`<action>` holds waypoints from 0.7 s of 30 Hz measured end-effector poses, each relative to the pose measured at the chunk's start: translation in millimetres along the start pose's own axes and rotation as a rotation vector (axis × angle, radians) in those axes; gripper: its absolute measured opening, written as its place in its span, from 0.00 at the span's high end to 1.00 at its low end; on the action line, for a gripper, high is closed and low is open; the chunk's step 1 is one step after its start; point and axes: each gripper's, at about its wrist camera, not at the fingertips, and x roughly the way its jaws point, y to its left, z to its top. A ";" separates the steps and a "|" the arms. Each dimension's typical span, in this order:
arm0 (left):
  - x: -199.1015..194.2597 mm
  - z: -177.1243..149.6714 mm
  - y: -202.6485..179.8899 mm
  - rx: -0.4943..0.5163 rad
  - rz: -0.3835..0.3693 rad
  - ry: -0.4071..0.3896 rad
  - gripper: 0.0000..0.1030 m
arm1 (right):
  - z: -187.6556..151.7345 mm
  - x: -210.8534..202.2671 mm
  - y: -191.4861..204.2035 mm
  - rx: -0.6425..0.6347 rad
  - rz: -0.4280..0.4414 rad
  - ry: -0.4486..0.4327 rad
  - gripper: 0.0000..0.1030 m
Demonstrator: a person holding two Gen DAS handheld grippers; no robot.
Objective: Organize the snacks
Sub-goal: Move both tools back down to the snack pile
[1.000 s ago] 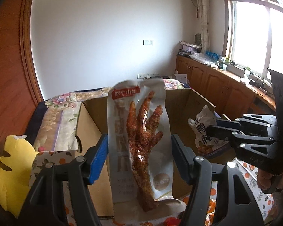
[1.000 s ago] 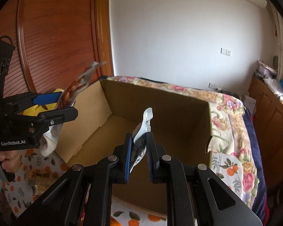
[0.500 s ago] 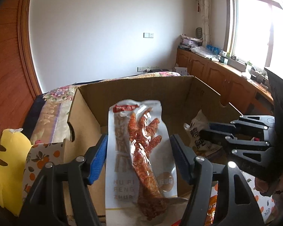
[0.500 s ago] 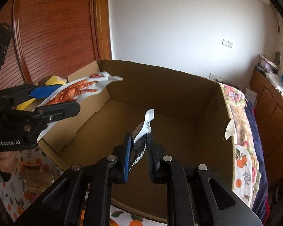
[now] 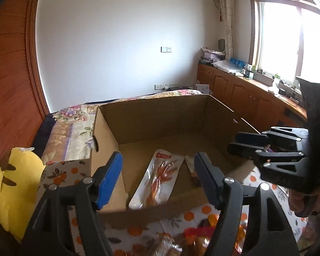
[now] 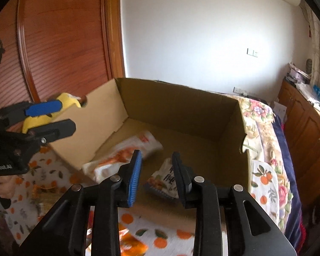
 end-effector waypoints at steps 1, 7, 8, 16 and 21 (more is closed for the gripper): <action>-6.4 -3.5 -0.6 0.000 -0.001 -0.001 0.31 | -3.0 -9.8 2.5 0.004 0.004 -0.008 0.71; -34.2 -30.8 -4.0 0.015 0.008 0.015 0.30 | -29.5 -49.0 15.9 0.045 0.028 -0.020 0.65; -37.7 -38.1 -4.6 0.015 0.007 0.020 0.30 | -36.3 -53.9 18.9 0.052 0.034 -0.015 0.63; -55.6 -96.9 -11.9 0.017 0.010 0.071 0.29 | -90.6 -58.6 42.7 0.082 0.063 0.050 0.52; -58.0 -119.4 -8.2 -0.013 0.021 0.089 0.29 | -118.6 -44.7 51.9 0.111 0.089 0.102 0.50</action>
